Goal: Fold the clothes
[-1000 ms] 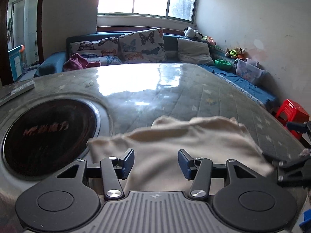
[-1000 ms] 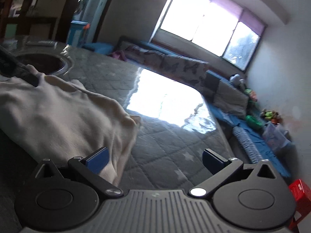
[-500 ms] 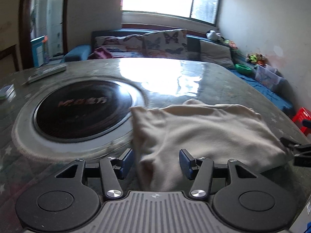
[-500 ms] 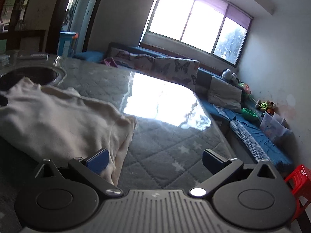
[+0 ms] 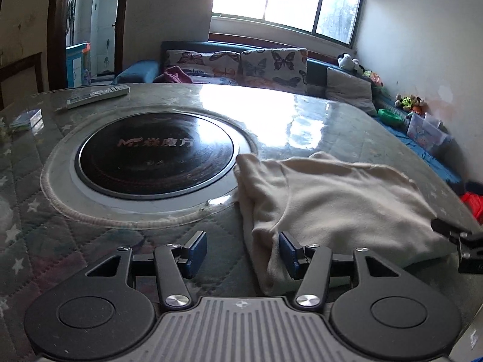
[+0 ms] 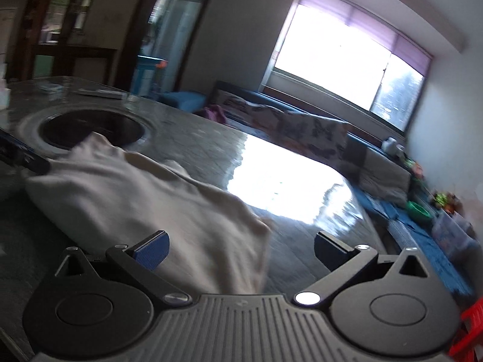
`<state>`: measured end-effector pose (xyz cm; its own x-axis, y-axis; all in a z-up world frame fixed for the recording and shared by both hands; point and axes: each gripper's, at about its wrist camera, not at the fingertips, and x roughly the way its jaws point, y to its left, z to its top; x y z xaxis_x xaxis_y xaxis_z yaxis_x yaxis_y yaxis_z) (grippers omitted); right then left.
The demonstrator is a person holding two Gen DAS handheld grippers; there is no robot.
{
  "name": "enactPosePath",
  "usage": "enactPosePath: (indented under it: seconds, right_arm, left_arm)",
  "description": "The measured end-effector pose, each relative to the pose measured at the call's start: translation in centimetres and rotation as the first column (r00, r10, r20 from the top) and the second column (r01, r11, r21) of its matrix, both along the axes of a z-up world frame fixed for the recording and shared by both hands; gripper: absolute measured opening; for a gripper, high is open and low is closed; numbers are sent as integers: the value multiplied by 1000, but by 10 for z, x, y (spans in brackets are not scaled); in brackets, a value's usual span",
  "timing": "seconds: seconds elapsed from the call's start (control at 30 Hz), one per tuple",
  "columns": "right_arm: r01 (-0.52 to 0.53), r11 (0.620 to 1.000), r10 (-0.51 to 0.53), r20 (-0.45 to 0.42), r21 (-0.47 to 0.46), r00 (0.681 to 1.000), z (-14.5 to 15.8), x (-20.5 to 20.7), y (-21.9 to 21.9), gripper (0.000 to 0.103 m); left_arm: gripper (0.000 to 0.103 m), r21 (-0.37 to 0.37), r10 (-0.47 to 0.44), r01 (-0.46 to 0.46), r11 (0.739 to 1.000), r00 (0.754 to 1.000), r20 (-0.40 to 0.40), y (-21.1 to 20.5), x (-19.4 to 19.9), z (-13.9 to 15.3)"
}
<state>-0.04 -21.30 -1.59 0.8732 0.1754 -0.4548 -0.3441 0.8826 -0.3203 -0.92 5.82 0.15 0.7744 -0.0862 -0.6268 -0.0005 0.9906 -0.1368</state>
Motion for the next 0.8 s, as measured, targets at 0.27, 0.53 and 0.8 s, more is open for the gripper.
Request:
enactPosePath:
  seconds: [0.27, 0.53, 0.8]
  right_arm:
    - [-216, 976, 216, -46, -6, 975, 3, 8, 60, 103]
    - [-446, 893, 438, -103, -66, 893, -4, -8, 111, 102]
    - [-575, 814, 556, -177, -84, 812, -12, -17, 146, 77]
  left_arm:
    - [62, -5, -3, 3, 1000, 1000, -10, 8, -4, 0]
    - [70, -50, 100, -99, 994, 995, 12, 45, 0, 18]
    - [81, -113, 133, -132, 985, 991, 0, 58, 8, 24]
